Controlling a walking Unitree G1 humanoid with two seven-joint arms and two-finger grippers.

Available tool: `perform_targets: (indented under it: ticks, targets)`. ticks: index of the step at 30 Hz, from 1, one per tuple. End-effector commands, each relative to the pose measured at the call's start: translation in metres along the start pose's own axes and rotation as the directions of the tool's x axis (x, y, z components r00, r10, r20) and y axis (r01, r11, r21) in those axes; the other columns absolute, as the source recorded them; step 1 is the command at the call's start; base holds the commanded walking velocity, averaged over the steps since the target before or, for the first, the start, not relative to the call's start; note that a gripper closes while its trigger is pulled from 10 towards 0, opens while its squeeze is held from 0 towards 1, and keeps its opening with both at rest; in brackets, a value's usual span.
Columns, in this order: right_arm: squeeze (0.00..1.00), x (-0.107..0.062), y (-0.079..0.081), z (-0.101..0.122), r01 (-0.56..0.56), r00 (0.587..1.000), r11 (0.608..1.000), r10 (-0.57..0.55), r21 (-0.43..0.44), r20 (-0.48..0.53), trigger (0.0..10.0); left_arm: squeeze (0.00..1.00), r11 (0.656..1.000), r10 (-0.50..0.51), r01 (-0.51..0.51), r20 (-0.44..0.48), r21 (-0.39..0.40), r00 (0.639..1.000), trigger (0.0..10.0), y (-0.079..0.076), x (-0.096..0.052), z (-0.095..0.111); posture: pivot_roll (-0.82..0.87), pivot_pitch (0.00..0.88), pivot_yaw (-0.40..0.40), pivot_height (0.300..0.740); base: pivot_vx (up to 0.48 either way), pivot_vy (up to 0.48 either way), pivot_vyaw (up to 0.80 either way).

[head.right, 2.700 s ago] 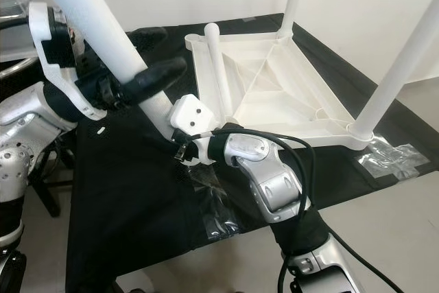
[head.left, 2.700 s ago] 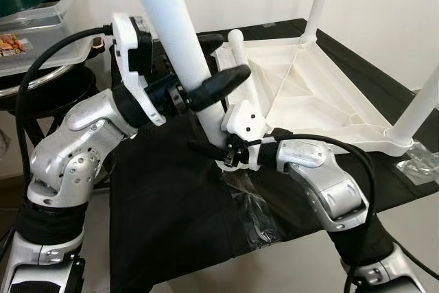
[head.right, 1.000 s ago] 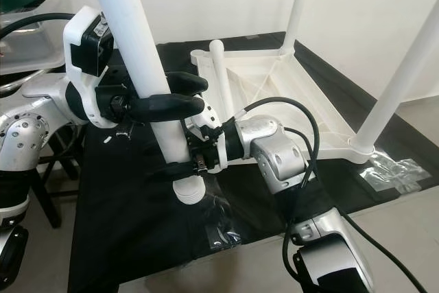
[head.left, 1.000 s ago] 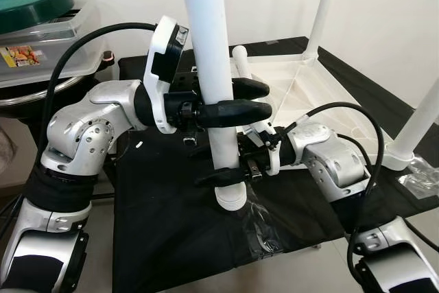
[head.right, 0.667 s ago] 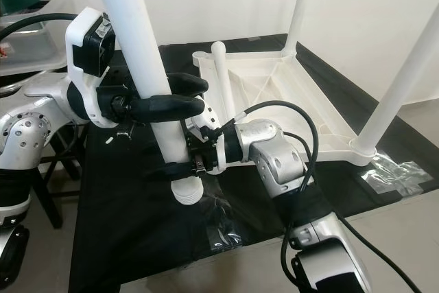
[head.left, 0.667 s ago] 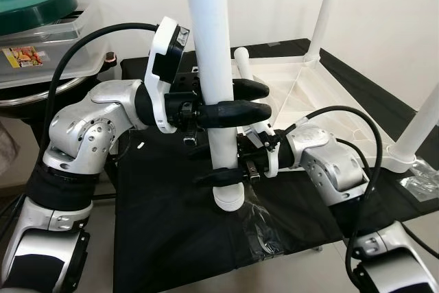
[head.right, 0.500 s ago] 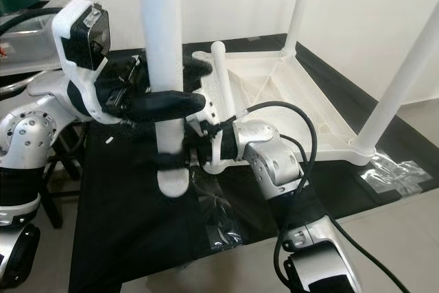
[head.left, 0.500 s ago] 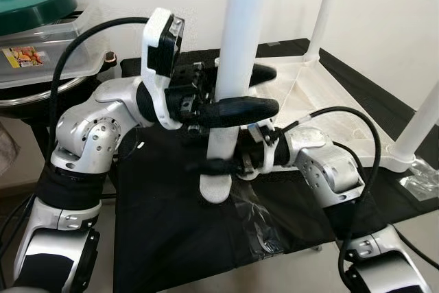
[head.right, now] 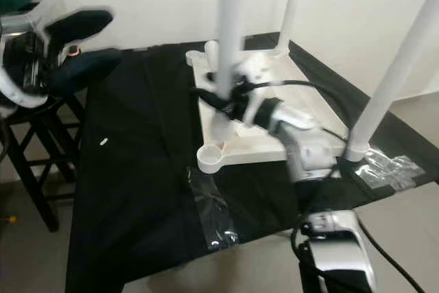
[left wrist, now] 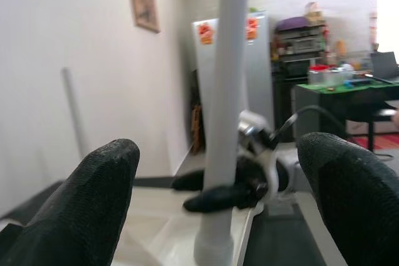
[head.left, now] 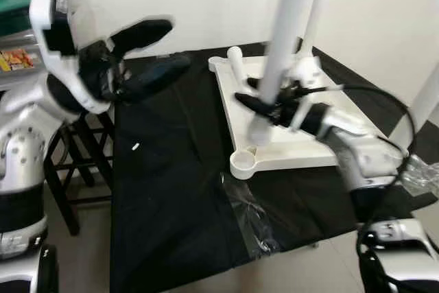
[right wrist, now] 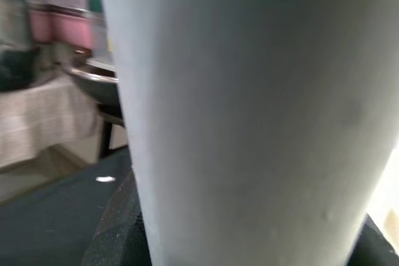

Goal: Building children table

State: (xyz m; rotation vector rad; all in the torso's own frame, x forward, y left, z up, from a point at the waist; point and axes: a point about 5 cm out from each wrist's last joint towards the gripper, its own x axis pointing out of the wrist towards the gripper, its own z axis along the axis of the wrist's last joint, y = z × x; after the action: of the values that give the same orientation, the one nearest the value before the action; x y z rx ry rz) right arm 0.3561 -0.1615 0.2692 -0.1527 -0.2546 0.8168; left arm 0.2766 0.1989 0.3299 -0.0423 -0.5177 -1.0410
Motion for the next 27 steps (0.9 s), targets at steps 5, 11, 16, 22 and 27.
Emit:
perform_targets:
  ticks: [5,11,16,22,27]
  targets:
    - [0.00,0.001,-0.003,0.007,0.013,1.000,1.000,-0.013,-0.008,0.024,6.1,1.00,0.995,0.095,-0.096,-0.050,-0.006,0.994,10.0,-0.010,-0.013,-0.014,0.02,0.215,-0.018,0.740,0.000,0.000,0.00]
    - [0.00,-0.002,0.011,0.010,-0.287,0.958,0.958,0.287,0.014,0.027,10.0,0.00,0.972,0.214,-0.230,-0.256,-0.035,0.943,10.0,-0.078,-0.027,-0.095,0.02,0.295,-0.014,0.740,0.000,0.000,0.00]
    - [0.00,-0.007,0.003,0.021,-0.395,0.915,0.917,0.387,0.063,0.114,10.0,0.00,0.953,0.266,-0.298,-0.344,-0.044,0.900,10.0,-0.116,-0.027,-0.119,0.03,0.349,-0.001,0.740,0.000,0.000,0.00]
    - [0.00,0.002,0.013,0.027,-0.542,0.837,0.840,0.541,-0.009,0.077,10.0,0.00,0.930,0.359,-0.359,-0.422,0.081,0.833,10.0,-0.129,-0.049,-0.125,0.04,0.402,0.006,0.740,0.000,0.000,0.00]
    - [0.00,0.010,0.026,0.034,-0.643,0.763,0.764,0.645,-0.047,0.050,10.0,0.00,0.900,0.425,-0.423,-0.408,0.101,0.808,10.0,-0.138,-0.056,-0.116,0.05,0.453,0.007,0.740,0.000,0.000,0.00]
